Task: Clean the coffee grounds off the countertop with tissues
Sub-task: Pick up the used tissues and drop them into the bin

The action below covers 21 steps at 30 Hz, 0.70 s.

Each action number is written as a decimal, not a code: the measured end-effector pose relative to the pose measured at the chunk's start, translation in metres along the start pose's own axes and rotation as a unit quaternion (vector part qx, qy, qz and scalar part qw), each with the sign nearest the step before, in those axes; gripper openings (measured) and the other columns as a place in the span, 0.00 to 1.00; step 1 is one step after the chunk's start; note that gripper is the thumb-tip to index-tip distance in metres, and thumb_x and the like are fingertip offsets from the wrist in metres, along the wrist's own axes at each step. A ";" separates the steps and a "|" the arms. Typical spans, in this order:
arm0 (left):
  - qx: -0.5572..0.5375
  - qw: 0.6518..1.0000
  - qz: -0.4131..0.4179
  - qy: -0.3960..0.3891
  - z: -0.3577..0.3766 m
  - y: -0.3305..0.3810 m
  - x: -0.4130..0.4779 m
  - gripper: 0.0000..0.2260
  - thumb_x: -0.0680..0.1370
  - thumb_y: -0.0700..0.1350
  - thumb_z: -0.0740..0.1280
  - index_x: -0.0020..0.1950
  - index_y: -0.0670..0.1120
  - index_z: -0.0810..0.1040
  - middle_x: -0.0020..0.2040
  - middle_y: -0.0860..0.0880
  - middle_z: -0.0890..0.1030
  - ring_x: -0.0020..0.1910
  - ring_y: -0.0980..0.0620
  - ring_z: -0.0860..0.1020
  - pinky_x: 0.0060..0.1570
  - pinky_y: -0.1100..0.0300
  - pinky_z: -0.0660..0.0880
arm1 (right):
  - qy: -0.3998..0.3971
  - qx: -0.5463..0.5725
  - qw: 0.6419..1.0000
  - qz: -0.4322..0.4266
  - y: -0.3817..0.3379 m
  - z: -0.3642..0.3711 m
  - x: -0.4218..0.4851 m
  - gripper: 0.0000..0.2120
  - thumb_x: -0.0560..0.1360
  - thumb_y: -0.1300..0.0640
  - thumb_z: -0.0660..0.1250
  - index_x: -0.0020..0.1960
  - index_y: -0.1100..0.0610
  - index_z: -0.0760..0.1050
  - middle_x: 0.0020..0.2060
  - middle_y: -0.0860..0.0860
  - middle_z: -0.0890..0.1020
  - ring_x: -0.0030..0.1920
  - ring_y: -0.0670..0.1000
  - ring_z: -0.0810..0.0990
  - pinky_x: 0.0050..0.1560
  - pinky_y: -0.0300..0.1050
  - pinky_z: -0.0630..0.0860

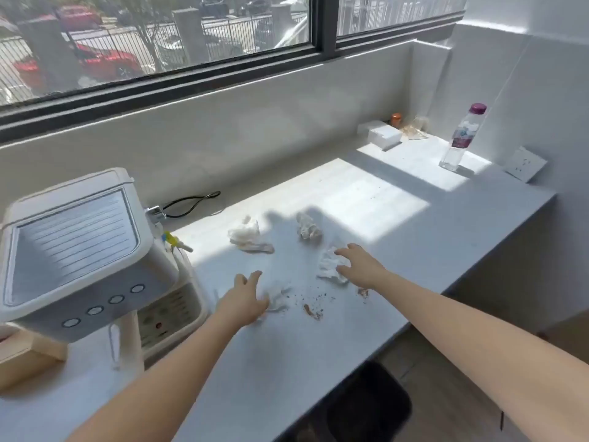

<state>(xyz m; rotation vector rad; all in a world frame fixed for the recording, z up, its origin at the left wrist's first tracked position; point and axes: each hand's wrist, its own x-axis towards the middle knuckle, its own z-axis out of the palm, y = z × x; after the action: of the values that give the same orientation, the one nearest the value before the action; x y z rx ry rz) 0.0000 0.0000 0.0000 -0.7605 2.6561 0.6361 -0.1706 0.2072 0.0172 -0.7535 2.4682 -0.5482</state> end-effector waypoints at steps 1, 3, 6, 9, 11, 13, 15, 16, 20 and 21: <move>0.004 1.000 -0.001 -0.003 0.003 0.000 0.000 0.28 0.76 0.52 0.59 0.74 0.53 0.54 0.67 0.44 0.62 0.56 0.41 0.75 0.54 0.50 0.73 | -0.008 -0.005 1.000 0.018 -0.001 0.003 0.006 0.22 0.80 0.56 0.57 0.74 0.51 0.60 0.77 0.53 0.52 0.71 0.56 0.65 0.58 0.50 0.71; 0.006 1.000 0.000 0.002 0.014 -0.003 0.008 0.27 0.76 0.50 0.58 0.74 0.54 0.54 0.67 0.44 0.62 0.55 0.41 0.75 0.53 0.49 0.74 | -0.005 -0.004 0.998 0.058 0.001 0.012 0.018 0.22 0.80 0.57 0.56 0.73 0.49 0.60 0.77 0.51 0.49 0.70 0.55 0.66 0.53 0.49 0.74; 0.001 1.000 0.015 0.012 0.031 -0.005 0.019 0.25 0.76 0.49 0.59 0.72 0.54 0.59 0.67 0.46 0.63 0.56 0.43 0.75 0.50 0.51 0.74 | 0.011 -0.025 0.994 0.102 0.006 0.029 0.034 0.21 0.79 0.56 0.57 0.70 0.46 0.65 0.77 0.50 0.50 0.68 0.57 0.68 0.53 0.50 0.72; -0.022 0.999 0.029 0.022 0.040 -0.007 0.028 0.20 0.75 0.49 0.62 0.67 0.53 0.66 0.64 0.48 0.66 0.56 0.46 0.75 0.47 0.53 0.73 | 0.026 -0.072 0.991 0.111 0.013 0.041 0.046 0.18 0.76 0.54 0.62 0.66 0.47 0.70 0.75 0.51 0.57 0.70 0.57 0.64 0.62 0.53 0.66; -0.030 0.998 0.042 0.031 0.045 -0.010 0.032 0.16 0.75 0.48 0.62 0.62 0.51 0.70 0.62 0.50 0.67 0.53 0.48 0.75 0.43 0.56 0.72 | 0.041 -0.092 0.989 0.107 0.015 0.049 0.050 0.15 0.75 0.55 0.64 0.62 0.48 0.73 0.71 0.51 0.64 0.69 0.56 0.65 0.63 0.53 0.65; -0.049 0.997 0.039 0.042 0.048 -0.015 0.036 0.10 0.74 0.47 0.62 0.55 0.50 0.71 0.58 0.51 0.68 0.48 0.49 0.75 0.40 0.57 0.71 | 0.057 -0.098 0.989 0.100 0.017 0.057 0.051 0.12 0.75 0.60 0.64 0.56 0.50 0.75 0.65 0.51 0.70 0.65 0.56 0.67 0.60 0.53 0.66; -0.081 0.995 0.017 0.063 0.048 -0.019 0.040 0.04 0.74 0.46 0.62 0.48 0.50 0.71 0.53 0.53 0.70 0.44 0.50 0.76 0.36 0.57 0.69 | 0.079 -0.079 0.989 0.092 0.018 0.062 0.052 0.13 0.73 0.67 0.61 0.49 0.51 0.75 0.57 0.52 0.73 0.61 0.56 0.69 0.50 0.49 0.69; -0.103 0.992 0.008 0.077 0.047 -0.021 0.042 0.02 0.74 0.45 0.62 0.46 0.50 0.70 0.51 0.53 0.71 0.44 0.50 0.76 0.35 0.57 0.69 | 0.091 -0.059 0.989 0.097 0.018 0.063 0.053 0.14 0.72 0.69 0.60 0.46 0.52 0.75 0.53 0.52 0.74 0.58 0.56 0.70 0.44 0.47 0.69; -0.196 0.971 0.013 0.135 0.041 -0.023 0.052 0.05 0.73 0.40 0.61 0.46 0.50 0.69 0.46 0.51 0.76 0.44 0.48 0.76 0.37 0.55 0.70 | 0.142 0.056 0.982 0.112 0.008 0.056 0.058 0.13 0.73 0.69 0.57 0.45 0.52 0.73 0.47 0.51 0.75 0.45 0.56 0.77 0.38 0.45 0.71; -0.218 0.965 0.016 0.147 0.038 -0.020 0.054 0.06 0.74 0.41 0.62 0.47 0.50 0.68 0.44 0.50 0.77 0.43 0.48 0.76 0.36 0.55 0.70 | 0.147 0.088 0.979 0.109 0.004 0.055 0.060 0.13 0.73 0.68 0.57 0.50 0.53 0.73 0.47 0.51 0.76 0.44 0.56 0.77 0.39 0.46 0.73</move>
<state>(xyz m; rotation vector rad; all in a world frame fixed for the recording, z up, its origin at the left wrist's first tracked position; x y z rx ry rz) -0.0262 -0.0195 -0.0606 -0.9963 2.8291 1.2325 -0.1846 0.1620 -0.0485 -0.3462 2.6795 -0.8314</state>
